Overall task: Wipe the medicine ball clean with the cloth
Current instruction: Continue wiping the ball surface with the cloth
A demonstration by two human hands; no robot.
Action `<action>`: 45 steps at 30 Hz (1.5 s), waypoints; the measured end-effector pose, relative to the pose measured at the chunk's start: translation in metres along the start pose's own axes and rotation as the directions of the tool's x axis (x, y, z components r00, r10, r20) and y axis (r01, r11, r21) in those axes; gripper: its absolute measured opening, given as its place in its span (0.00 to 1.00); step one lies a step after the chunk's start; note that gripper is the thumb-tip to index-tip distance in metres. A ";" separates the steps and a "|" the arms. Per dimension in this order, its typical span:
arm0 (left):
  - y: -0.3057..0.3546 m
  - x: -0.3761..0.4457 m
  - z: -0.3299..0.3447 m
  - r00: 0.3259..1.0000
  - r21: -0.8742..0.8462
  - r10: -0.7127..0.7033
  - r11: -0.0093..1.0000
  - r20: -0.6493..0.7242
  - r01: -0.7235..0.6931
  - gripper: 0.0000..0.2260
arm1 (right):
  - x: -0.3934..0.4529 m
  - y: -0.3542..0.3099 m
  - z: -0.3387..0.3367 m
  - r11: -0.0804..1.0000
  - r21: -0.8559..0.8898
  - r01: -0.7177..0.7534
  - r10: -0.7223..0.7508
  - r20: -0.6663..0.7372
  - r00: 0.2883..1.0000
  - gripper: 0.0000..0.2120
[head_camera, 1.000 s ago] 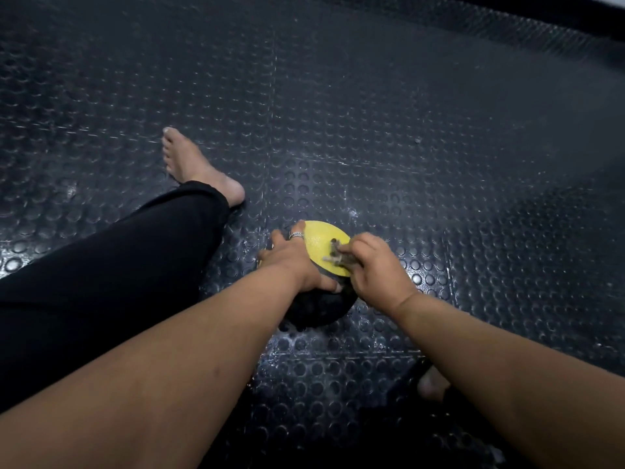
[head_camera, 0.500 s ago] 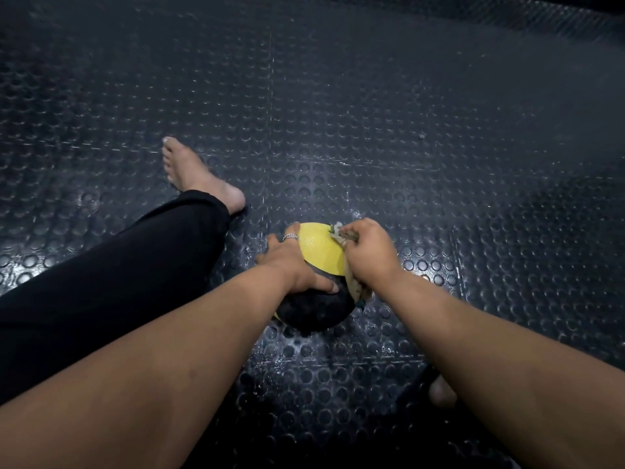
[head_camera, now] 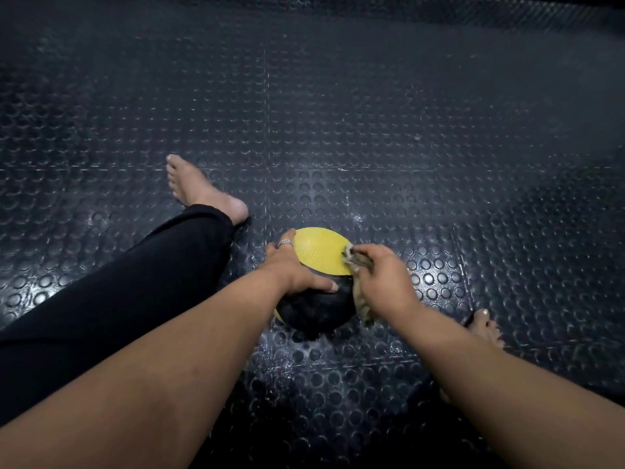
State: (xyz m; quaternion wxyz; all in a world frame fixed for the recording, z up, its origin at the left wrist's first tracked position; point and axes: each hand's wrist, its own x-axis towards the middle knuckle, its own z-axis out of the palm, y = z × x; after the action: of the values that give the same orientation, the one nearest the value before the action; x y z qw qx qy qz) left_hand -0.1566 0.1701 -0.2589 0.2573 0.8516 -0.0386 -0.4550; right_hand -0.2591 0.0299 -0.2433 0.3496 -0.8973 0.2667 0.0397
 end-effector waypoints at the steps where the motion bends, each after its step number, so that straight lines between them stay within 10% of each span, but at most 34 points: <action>1: 0.000 0.000 0.001 1.000 -0.013 -0.002 1.000 -0.005 0.002 0.59 | -0.007 -0.004 0.007 0.996 -0.006 0.086 -0.086 -0.023 0.996 0.17; 5: 0.001 0.003 0.007 0.998 -0.017 -0.048 0.999 -0.047 0.048 0.61 | -0.011 -0.010 0.024 0.993 -0.030 0.112 -0.115 -0.114 0.987 0.15; 11: 0.012 0.001 0.022 0.992 0.010 -0.096 0.995 -0.085 0.097 0.61 | 0.027 -0.008 0.017 0.903 0.231 -0.363 0.389 -0.075 0.918 0.09; 14: 0.009 0.005 0.019 0.991 -0.030 -0.105 0.994 -0.084 0.103 0.61 | 0.015 -0.011 0.013 0.999 -0.052 -0.010 0.006 -0.089 0.996 0.12; 17: 0.001 0.007 0.017 0.993 -0.051 -0.078 0.996 -0.094 0.074 0.61 | 0.002 0.000 0.011 0.817 -0.265 0.513 -0.519 0.053 0.853 0.17; 19: -0.004 0.005 0.018 0.993 -0.051 -0.070 0.997 -0.091 0.066 0.62 | 0.010 0.007 0.010 0.793 -0.273 0.544 -0.548 0.068 0.834 0.17; 23: -0.004 0.006 0.013 0.994 -0.057 -0.069 0.996 -0.088 0.064 0.62 | 0.022 -0.013 0.016 0.984 -0.122 0.130 -0.139 -0.068 0.988 0.17; 28: -0.002 0.003 0.006 0.997 -0.048 -0.035 0.998 -0.067 0.031 0.58 | 0.006 -0.010 0.012 0.805 -0.223 0.549 -0.546 0.083 0.834 0.19; 34: 0.003 0.002 0.004 0.999 -0.014 0.009 1.000 -0.032 -0.010 0.60 | 0.032 -0.014 0.008 0.988 -0.138 -0.068 0.061 -0.053 0.997 0.20; 45: -0.033 -0.028 -0.005 0.979 0.310 0.184 0.929 0.091 -0.203 0.61 | -0.007 -0.001 0.003 0.987 -0.059 -0.152 0.157 0.106 0.982 0.12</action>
State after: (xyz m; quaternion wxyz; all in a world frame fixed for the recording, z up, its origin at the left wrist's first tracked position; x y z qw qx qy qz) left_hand -0.1742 0.2089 -0.2511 0.1594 0.8598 -0.2028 -0.4407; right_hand -0.2638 0.0355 -0.2430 0.3369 -0.8788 0.3148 0.1227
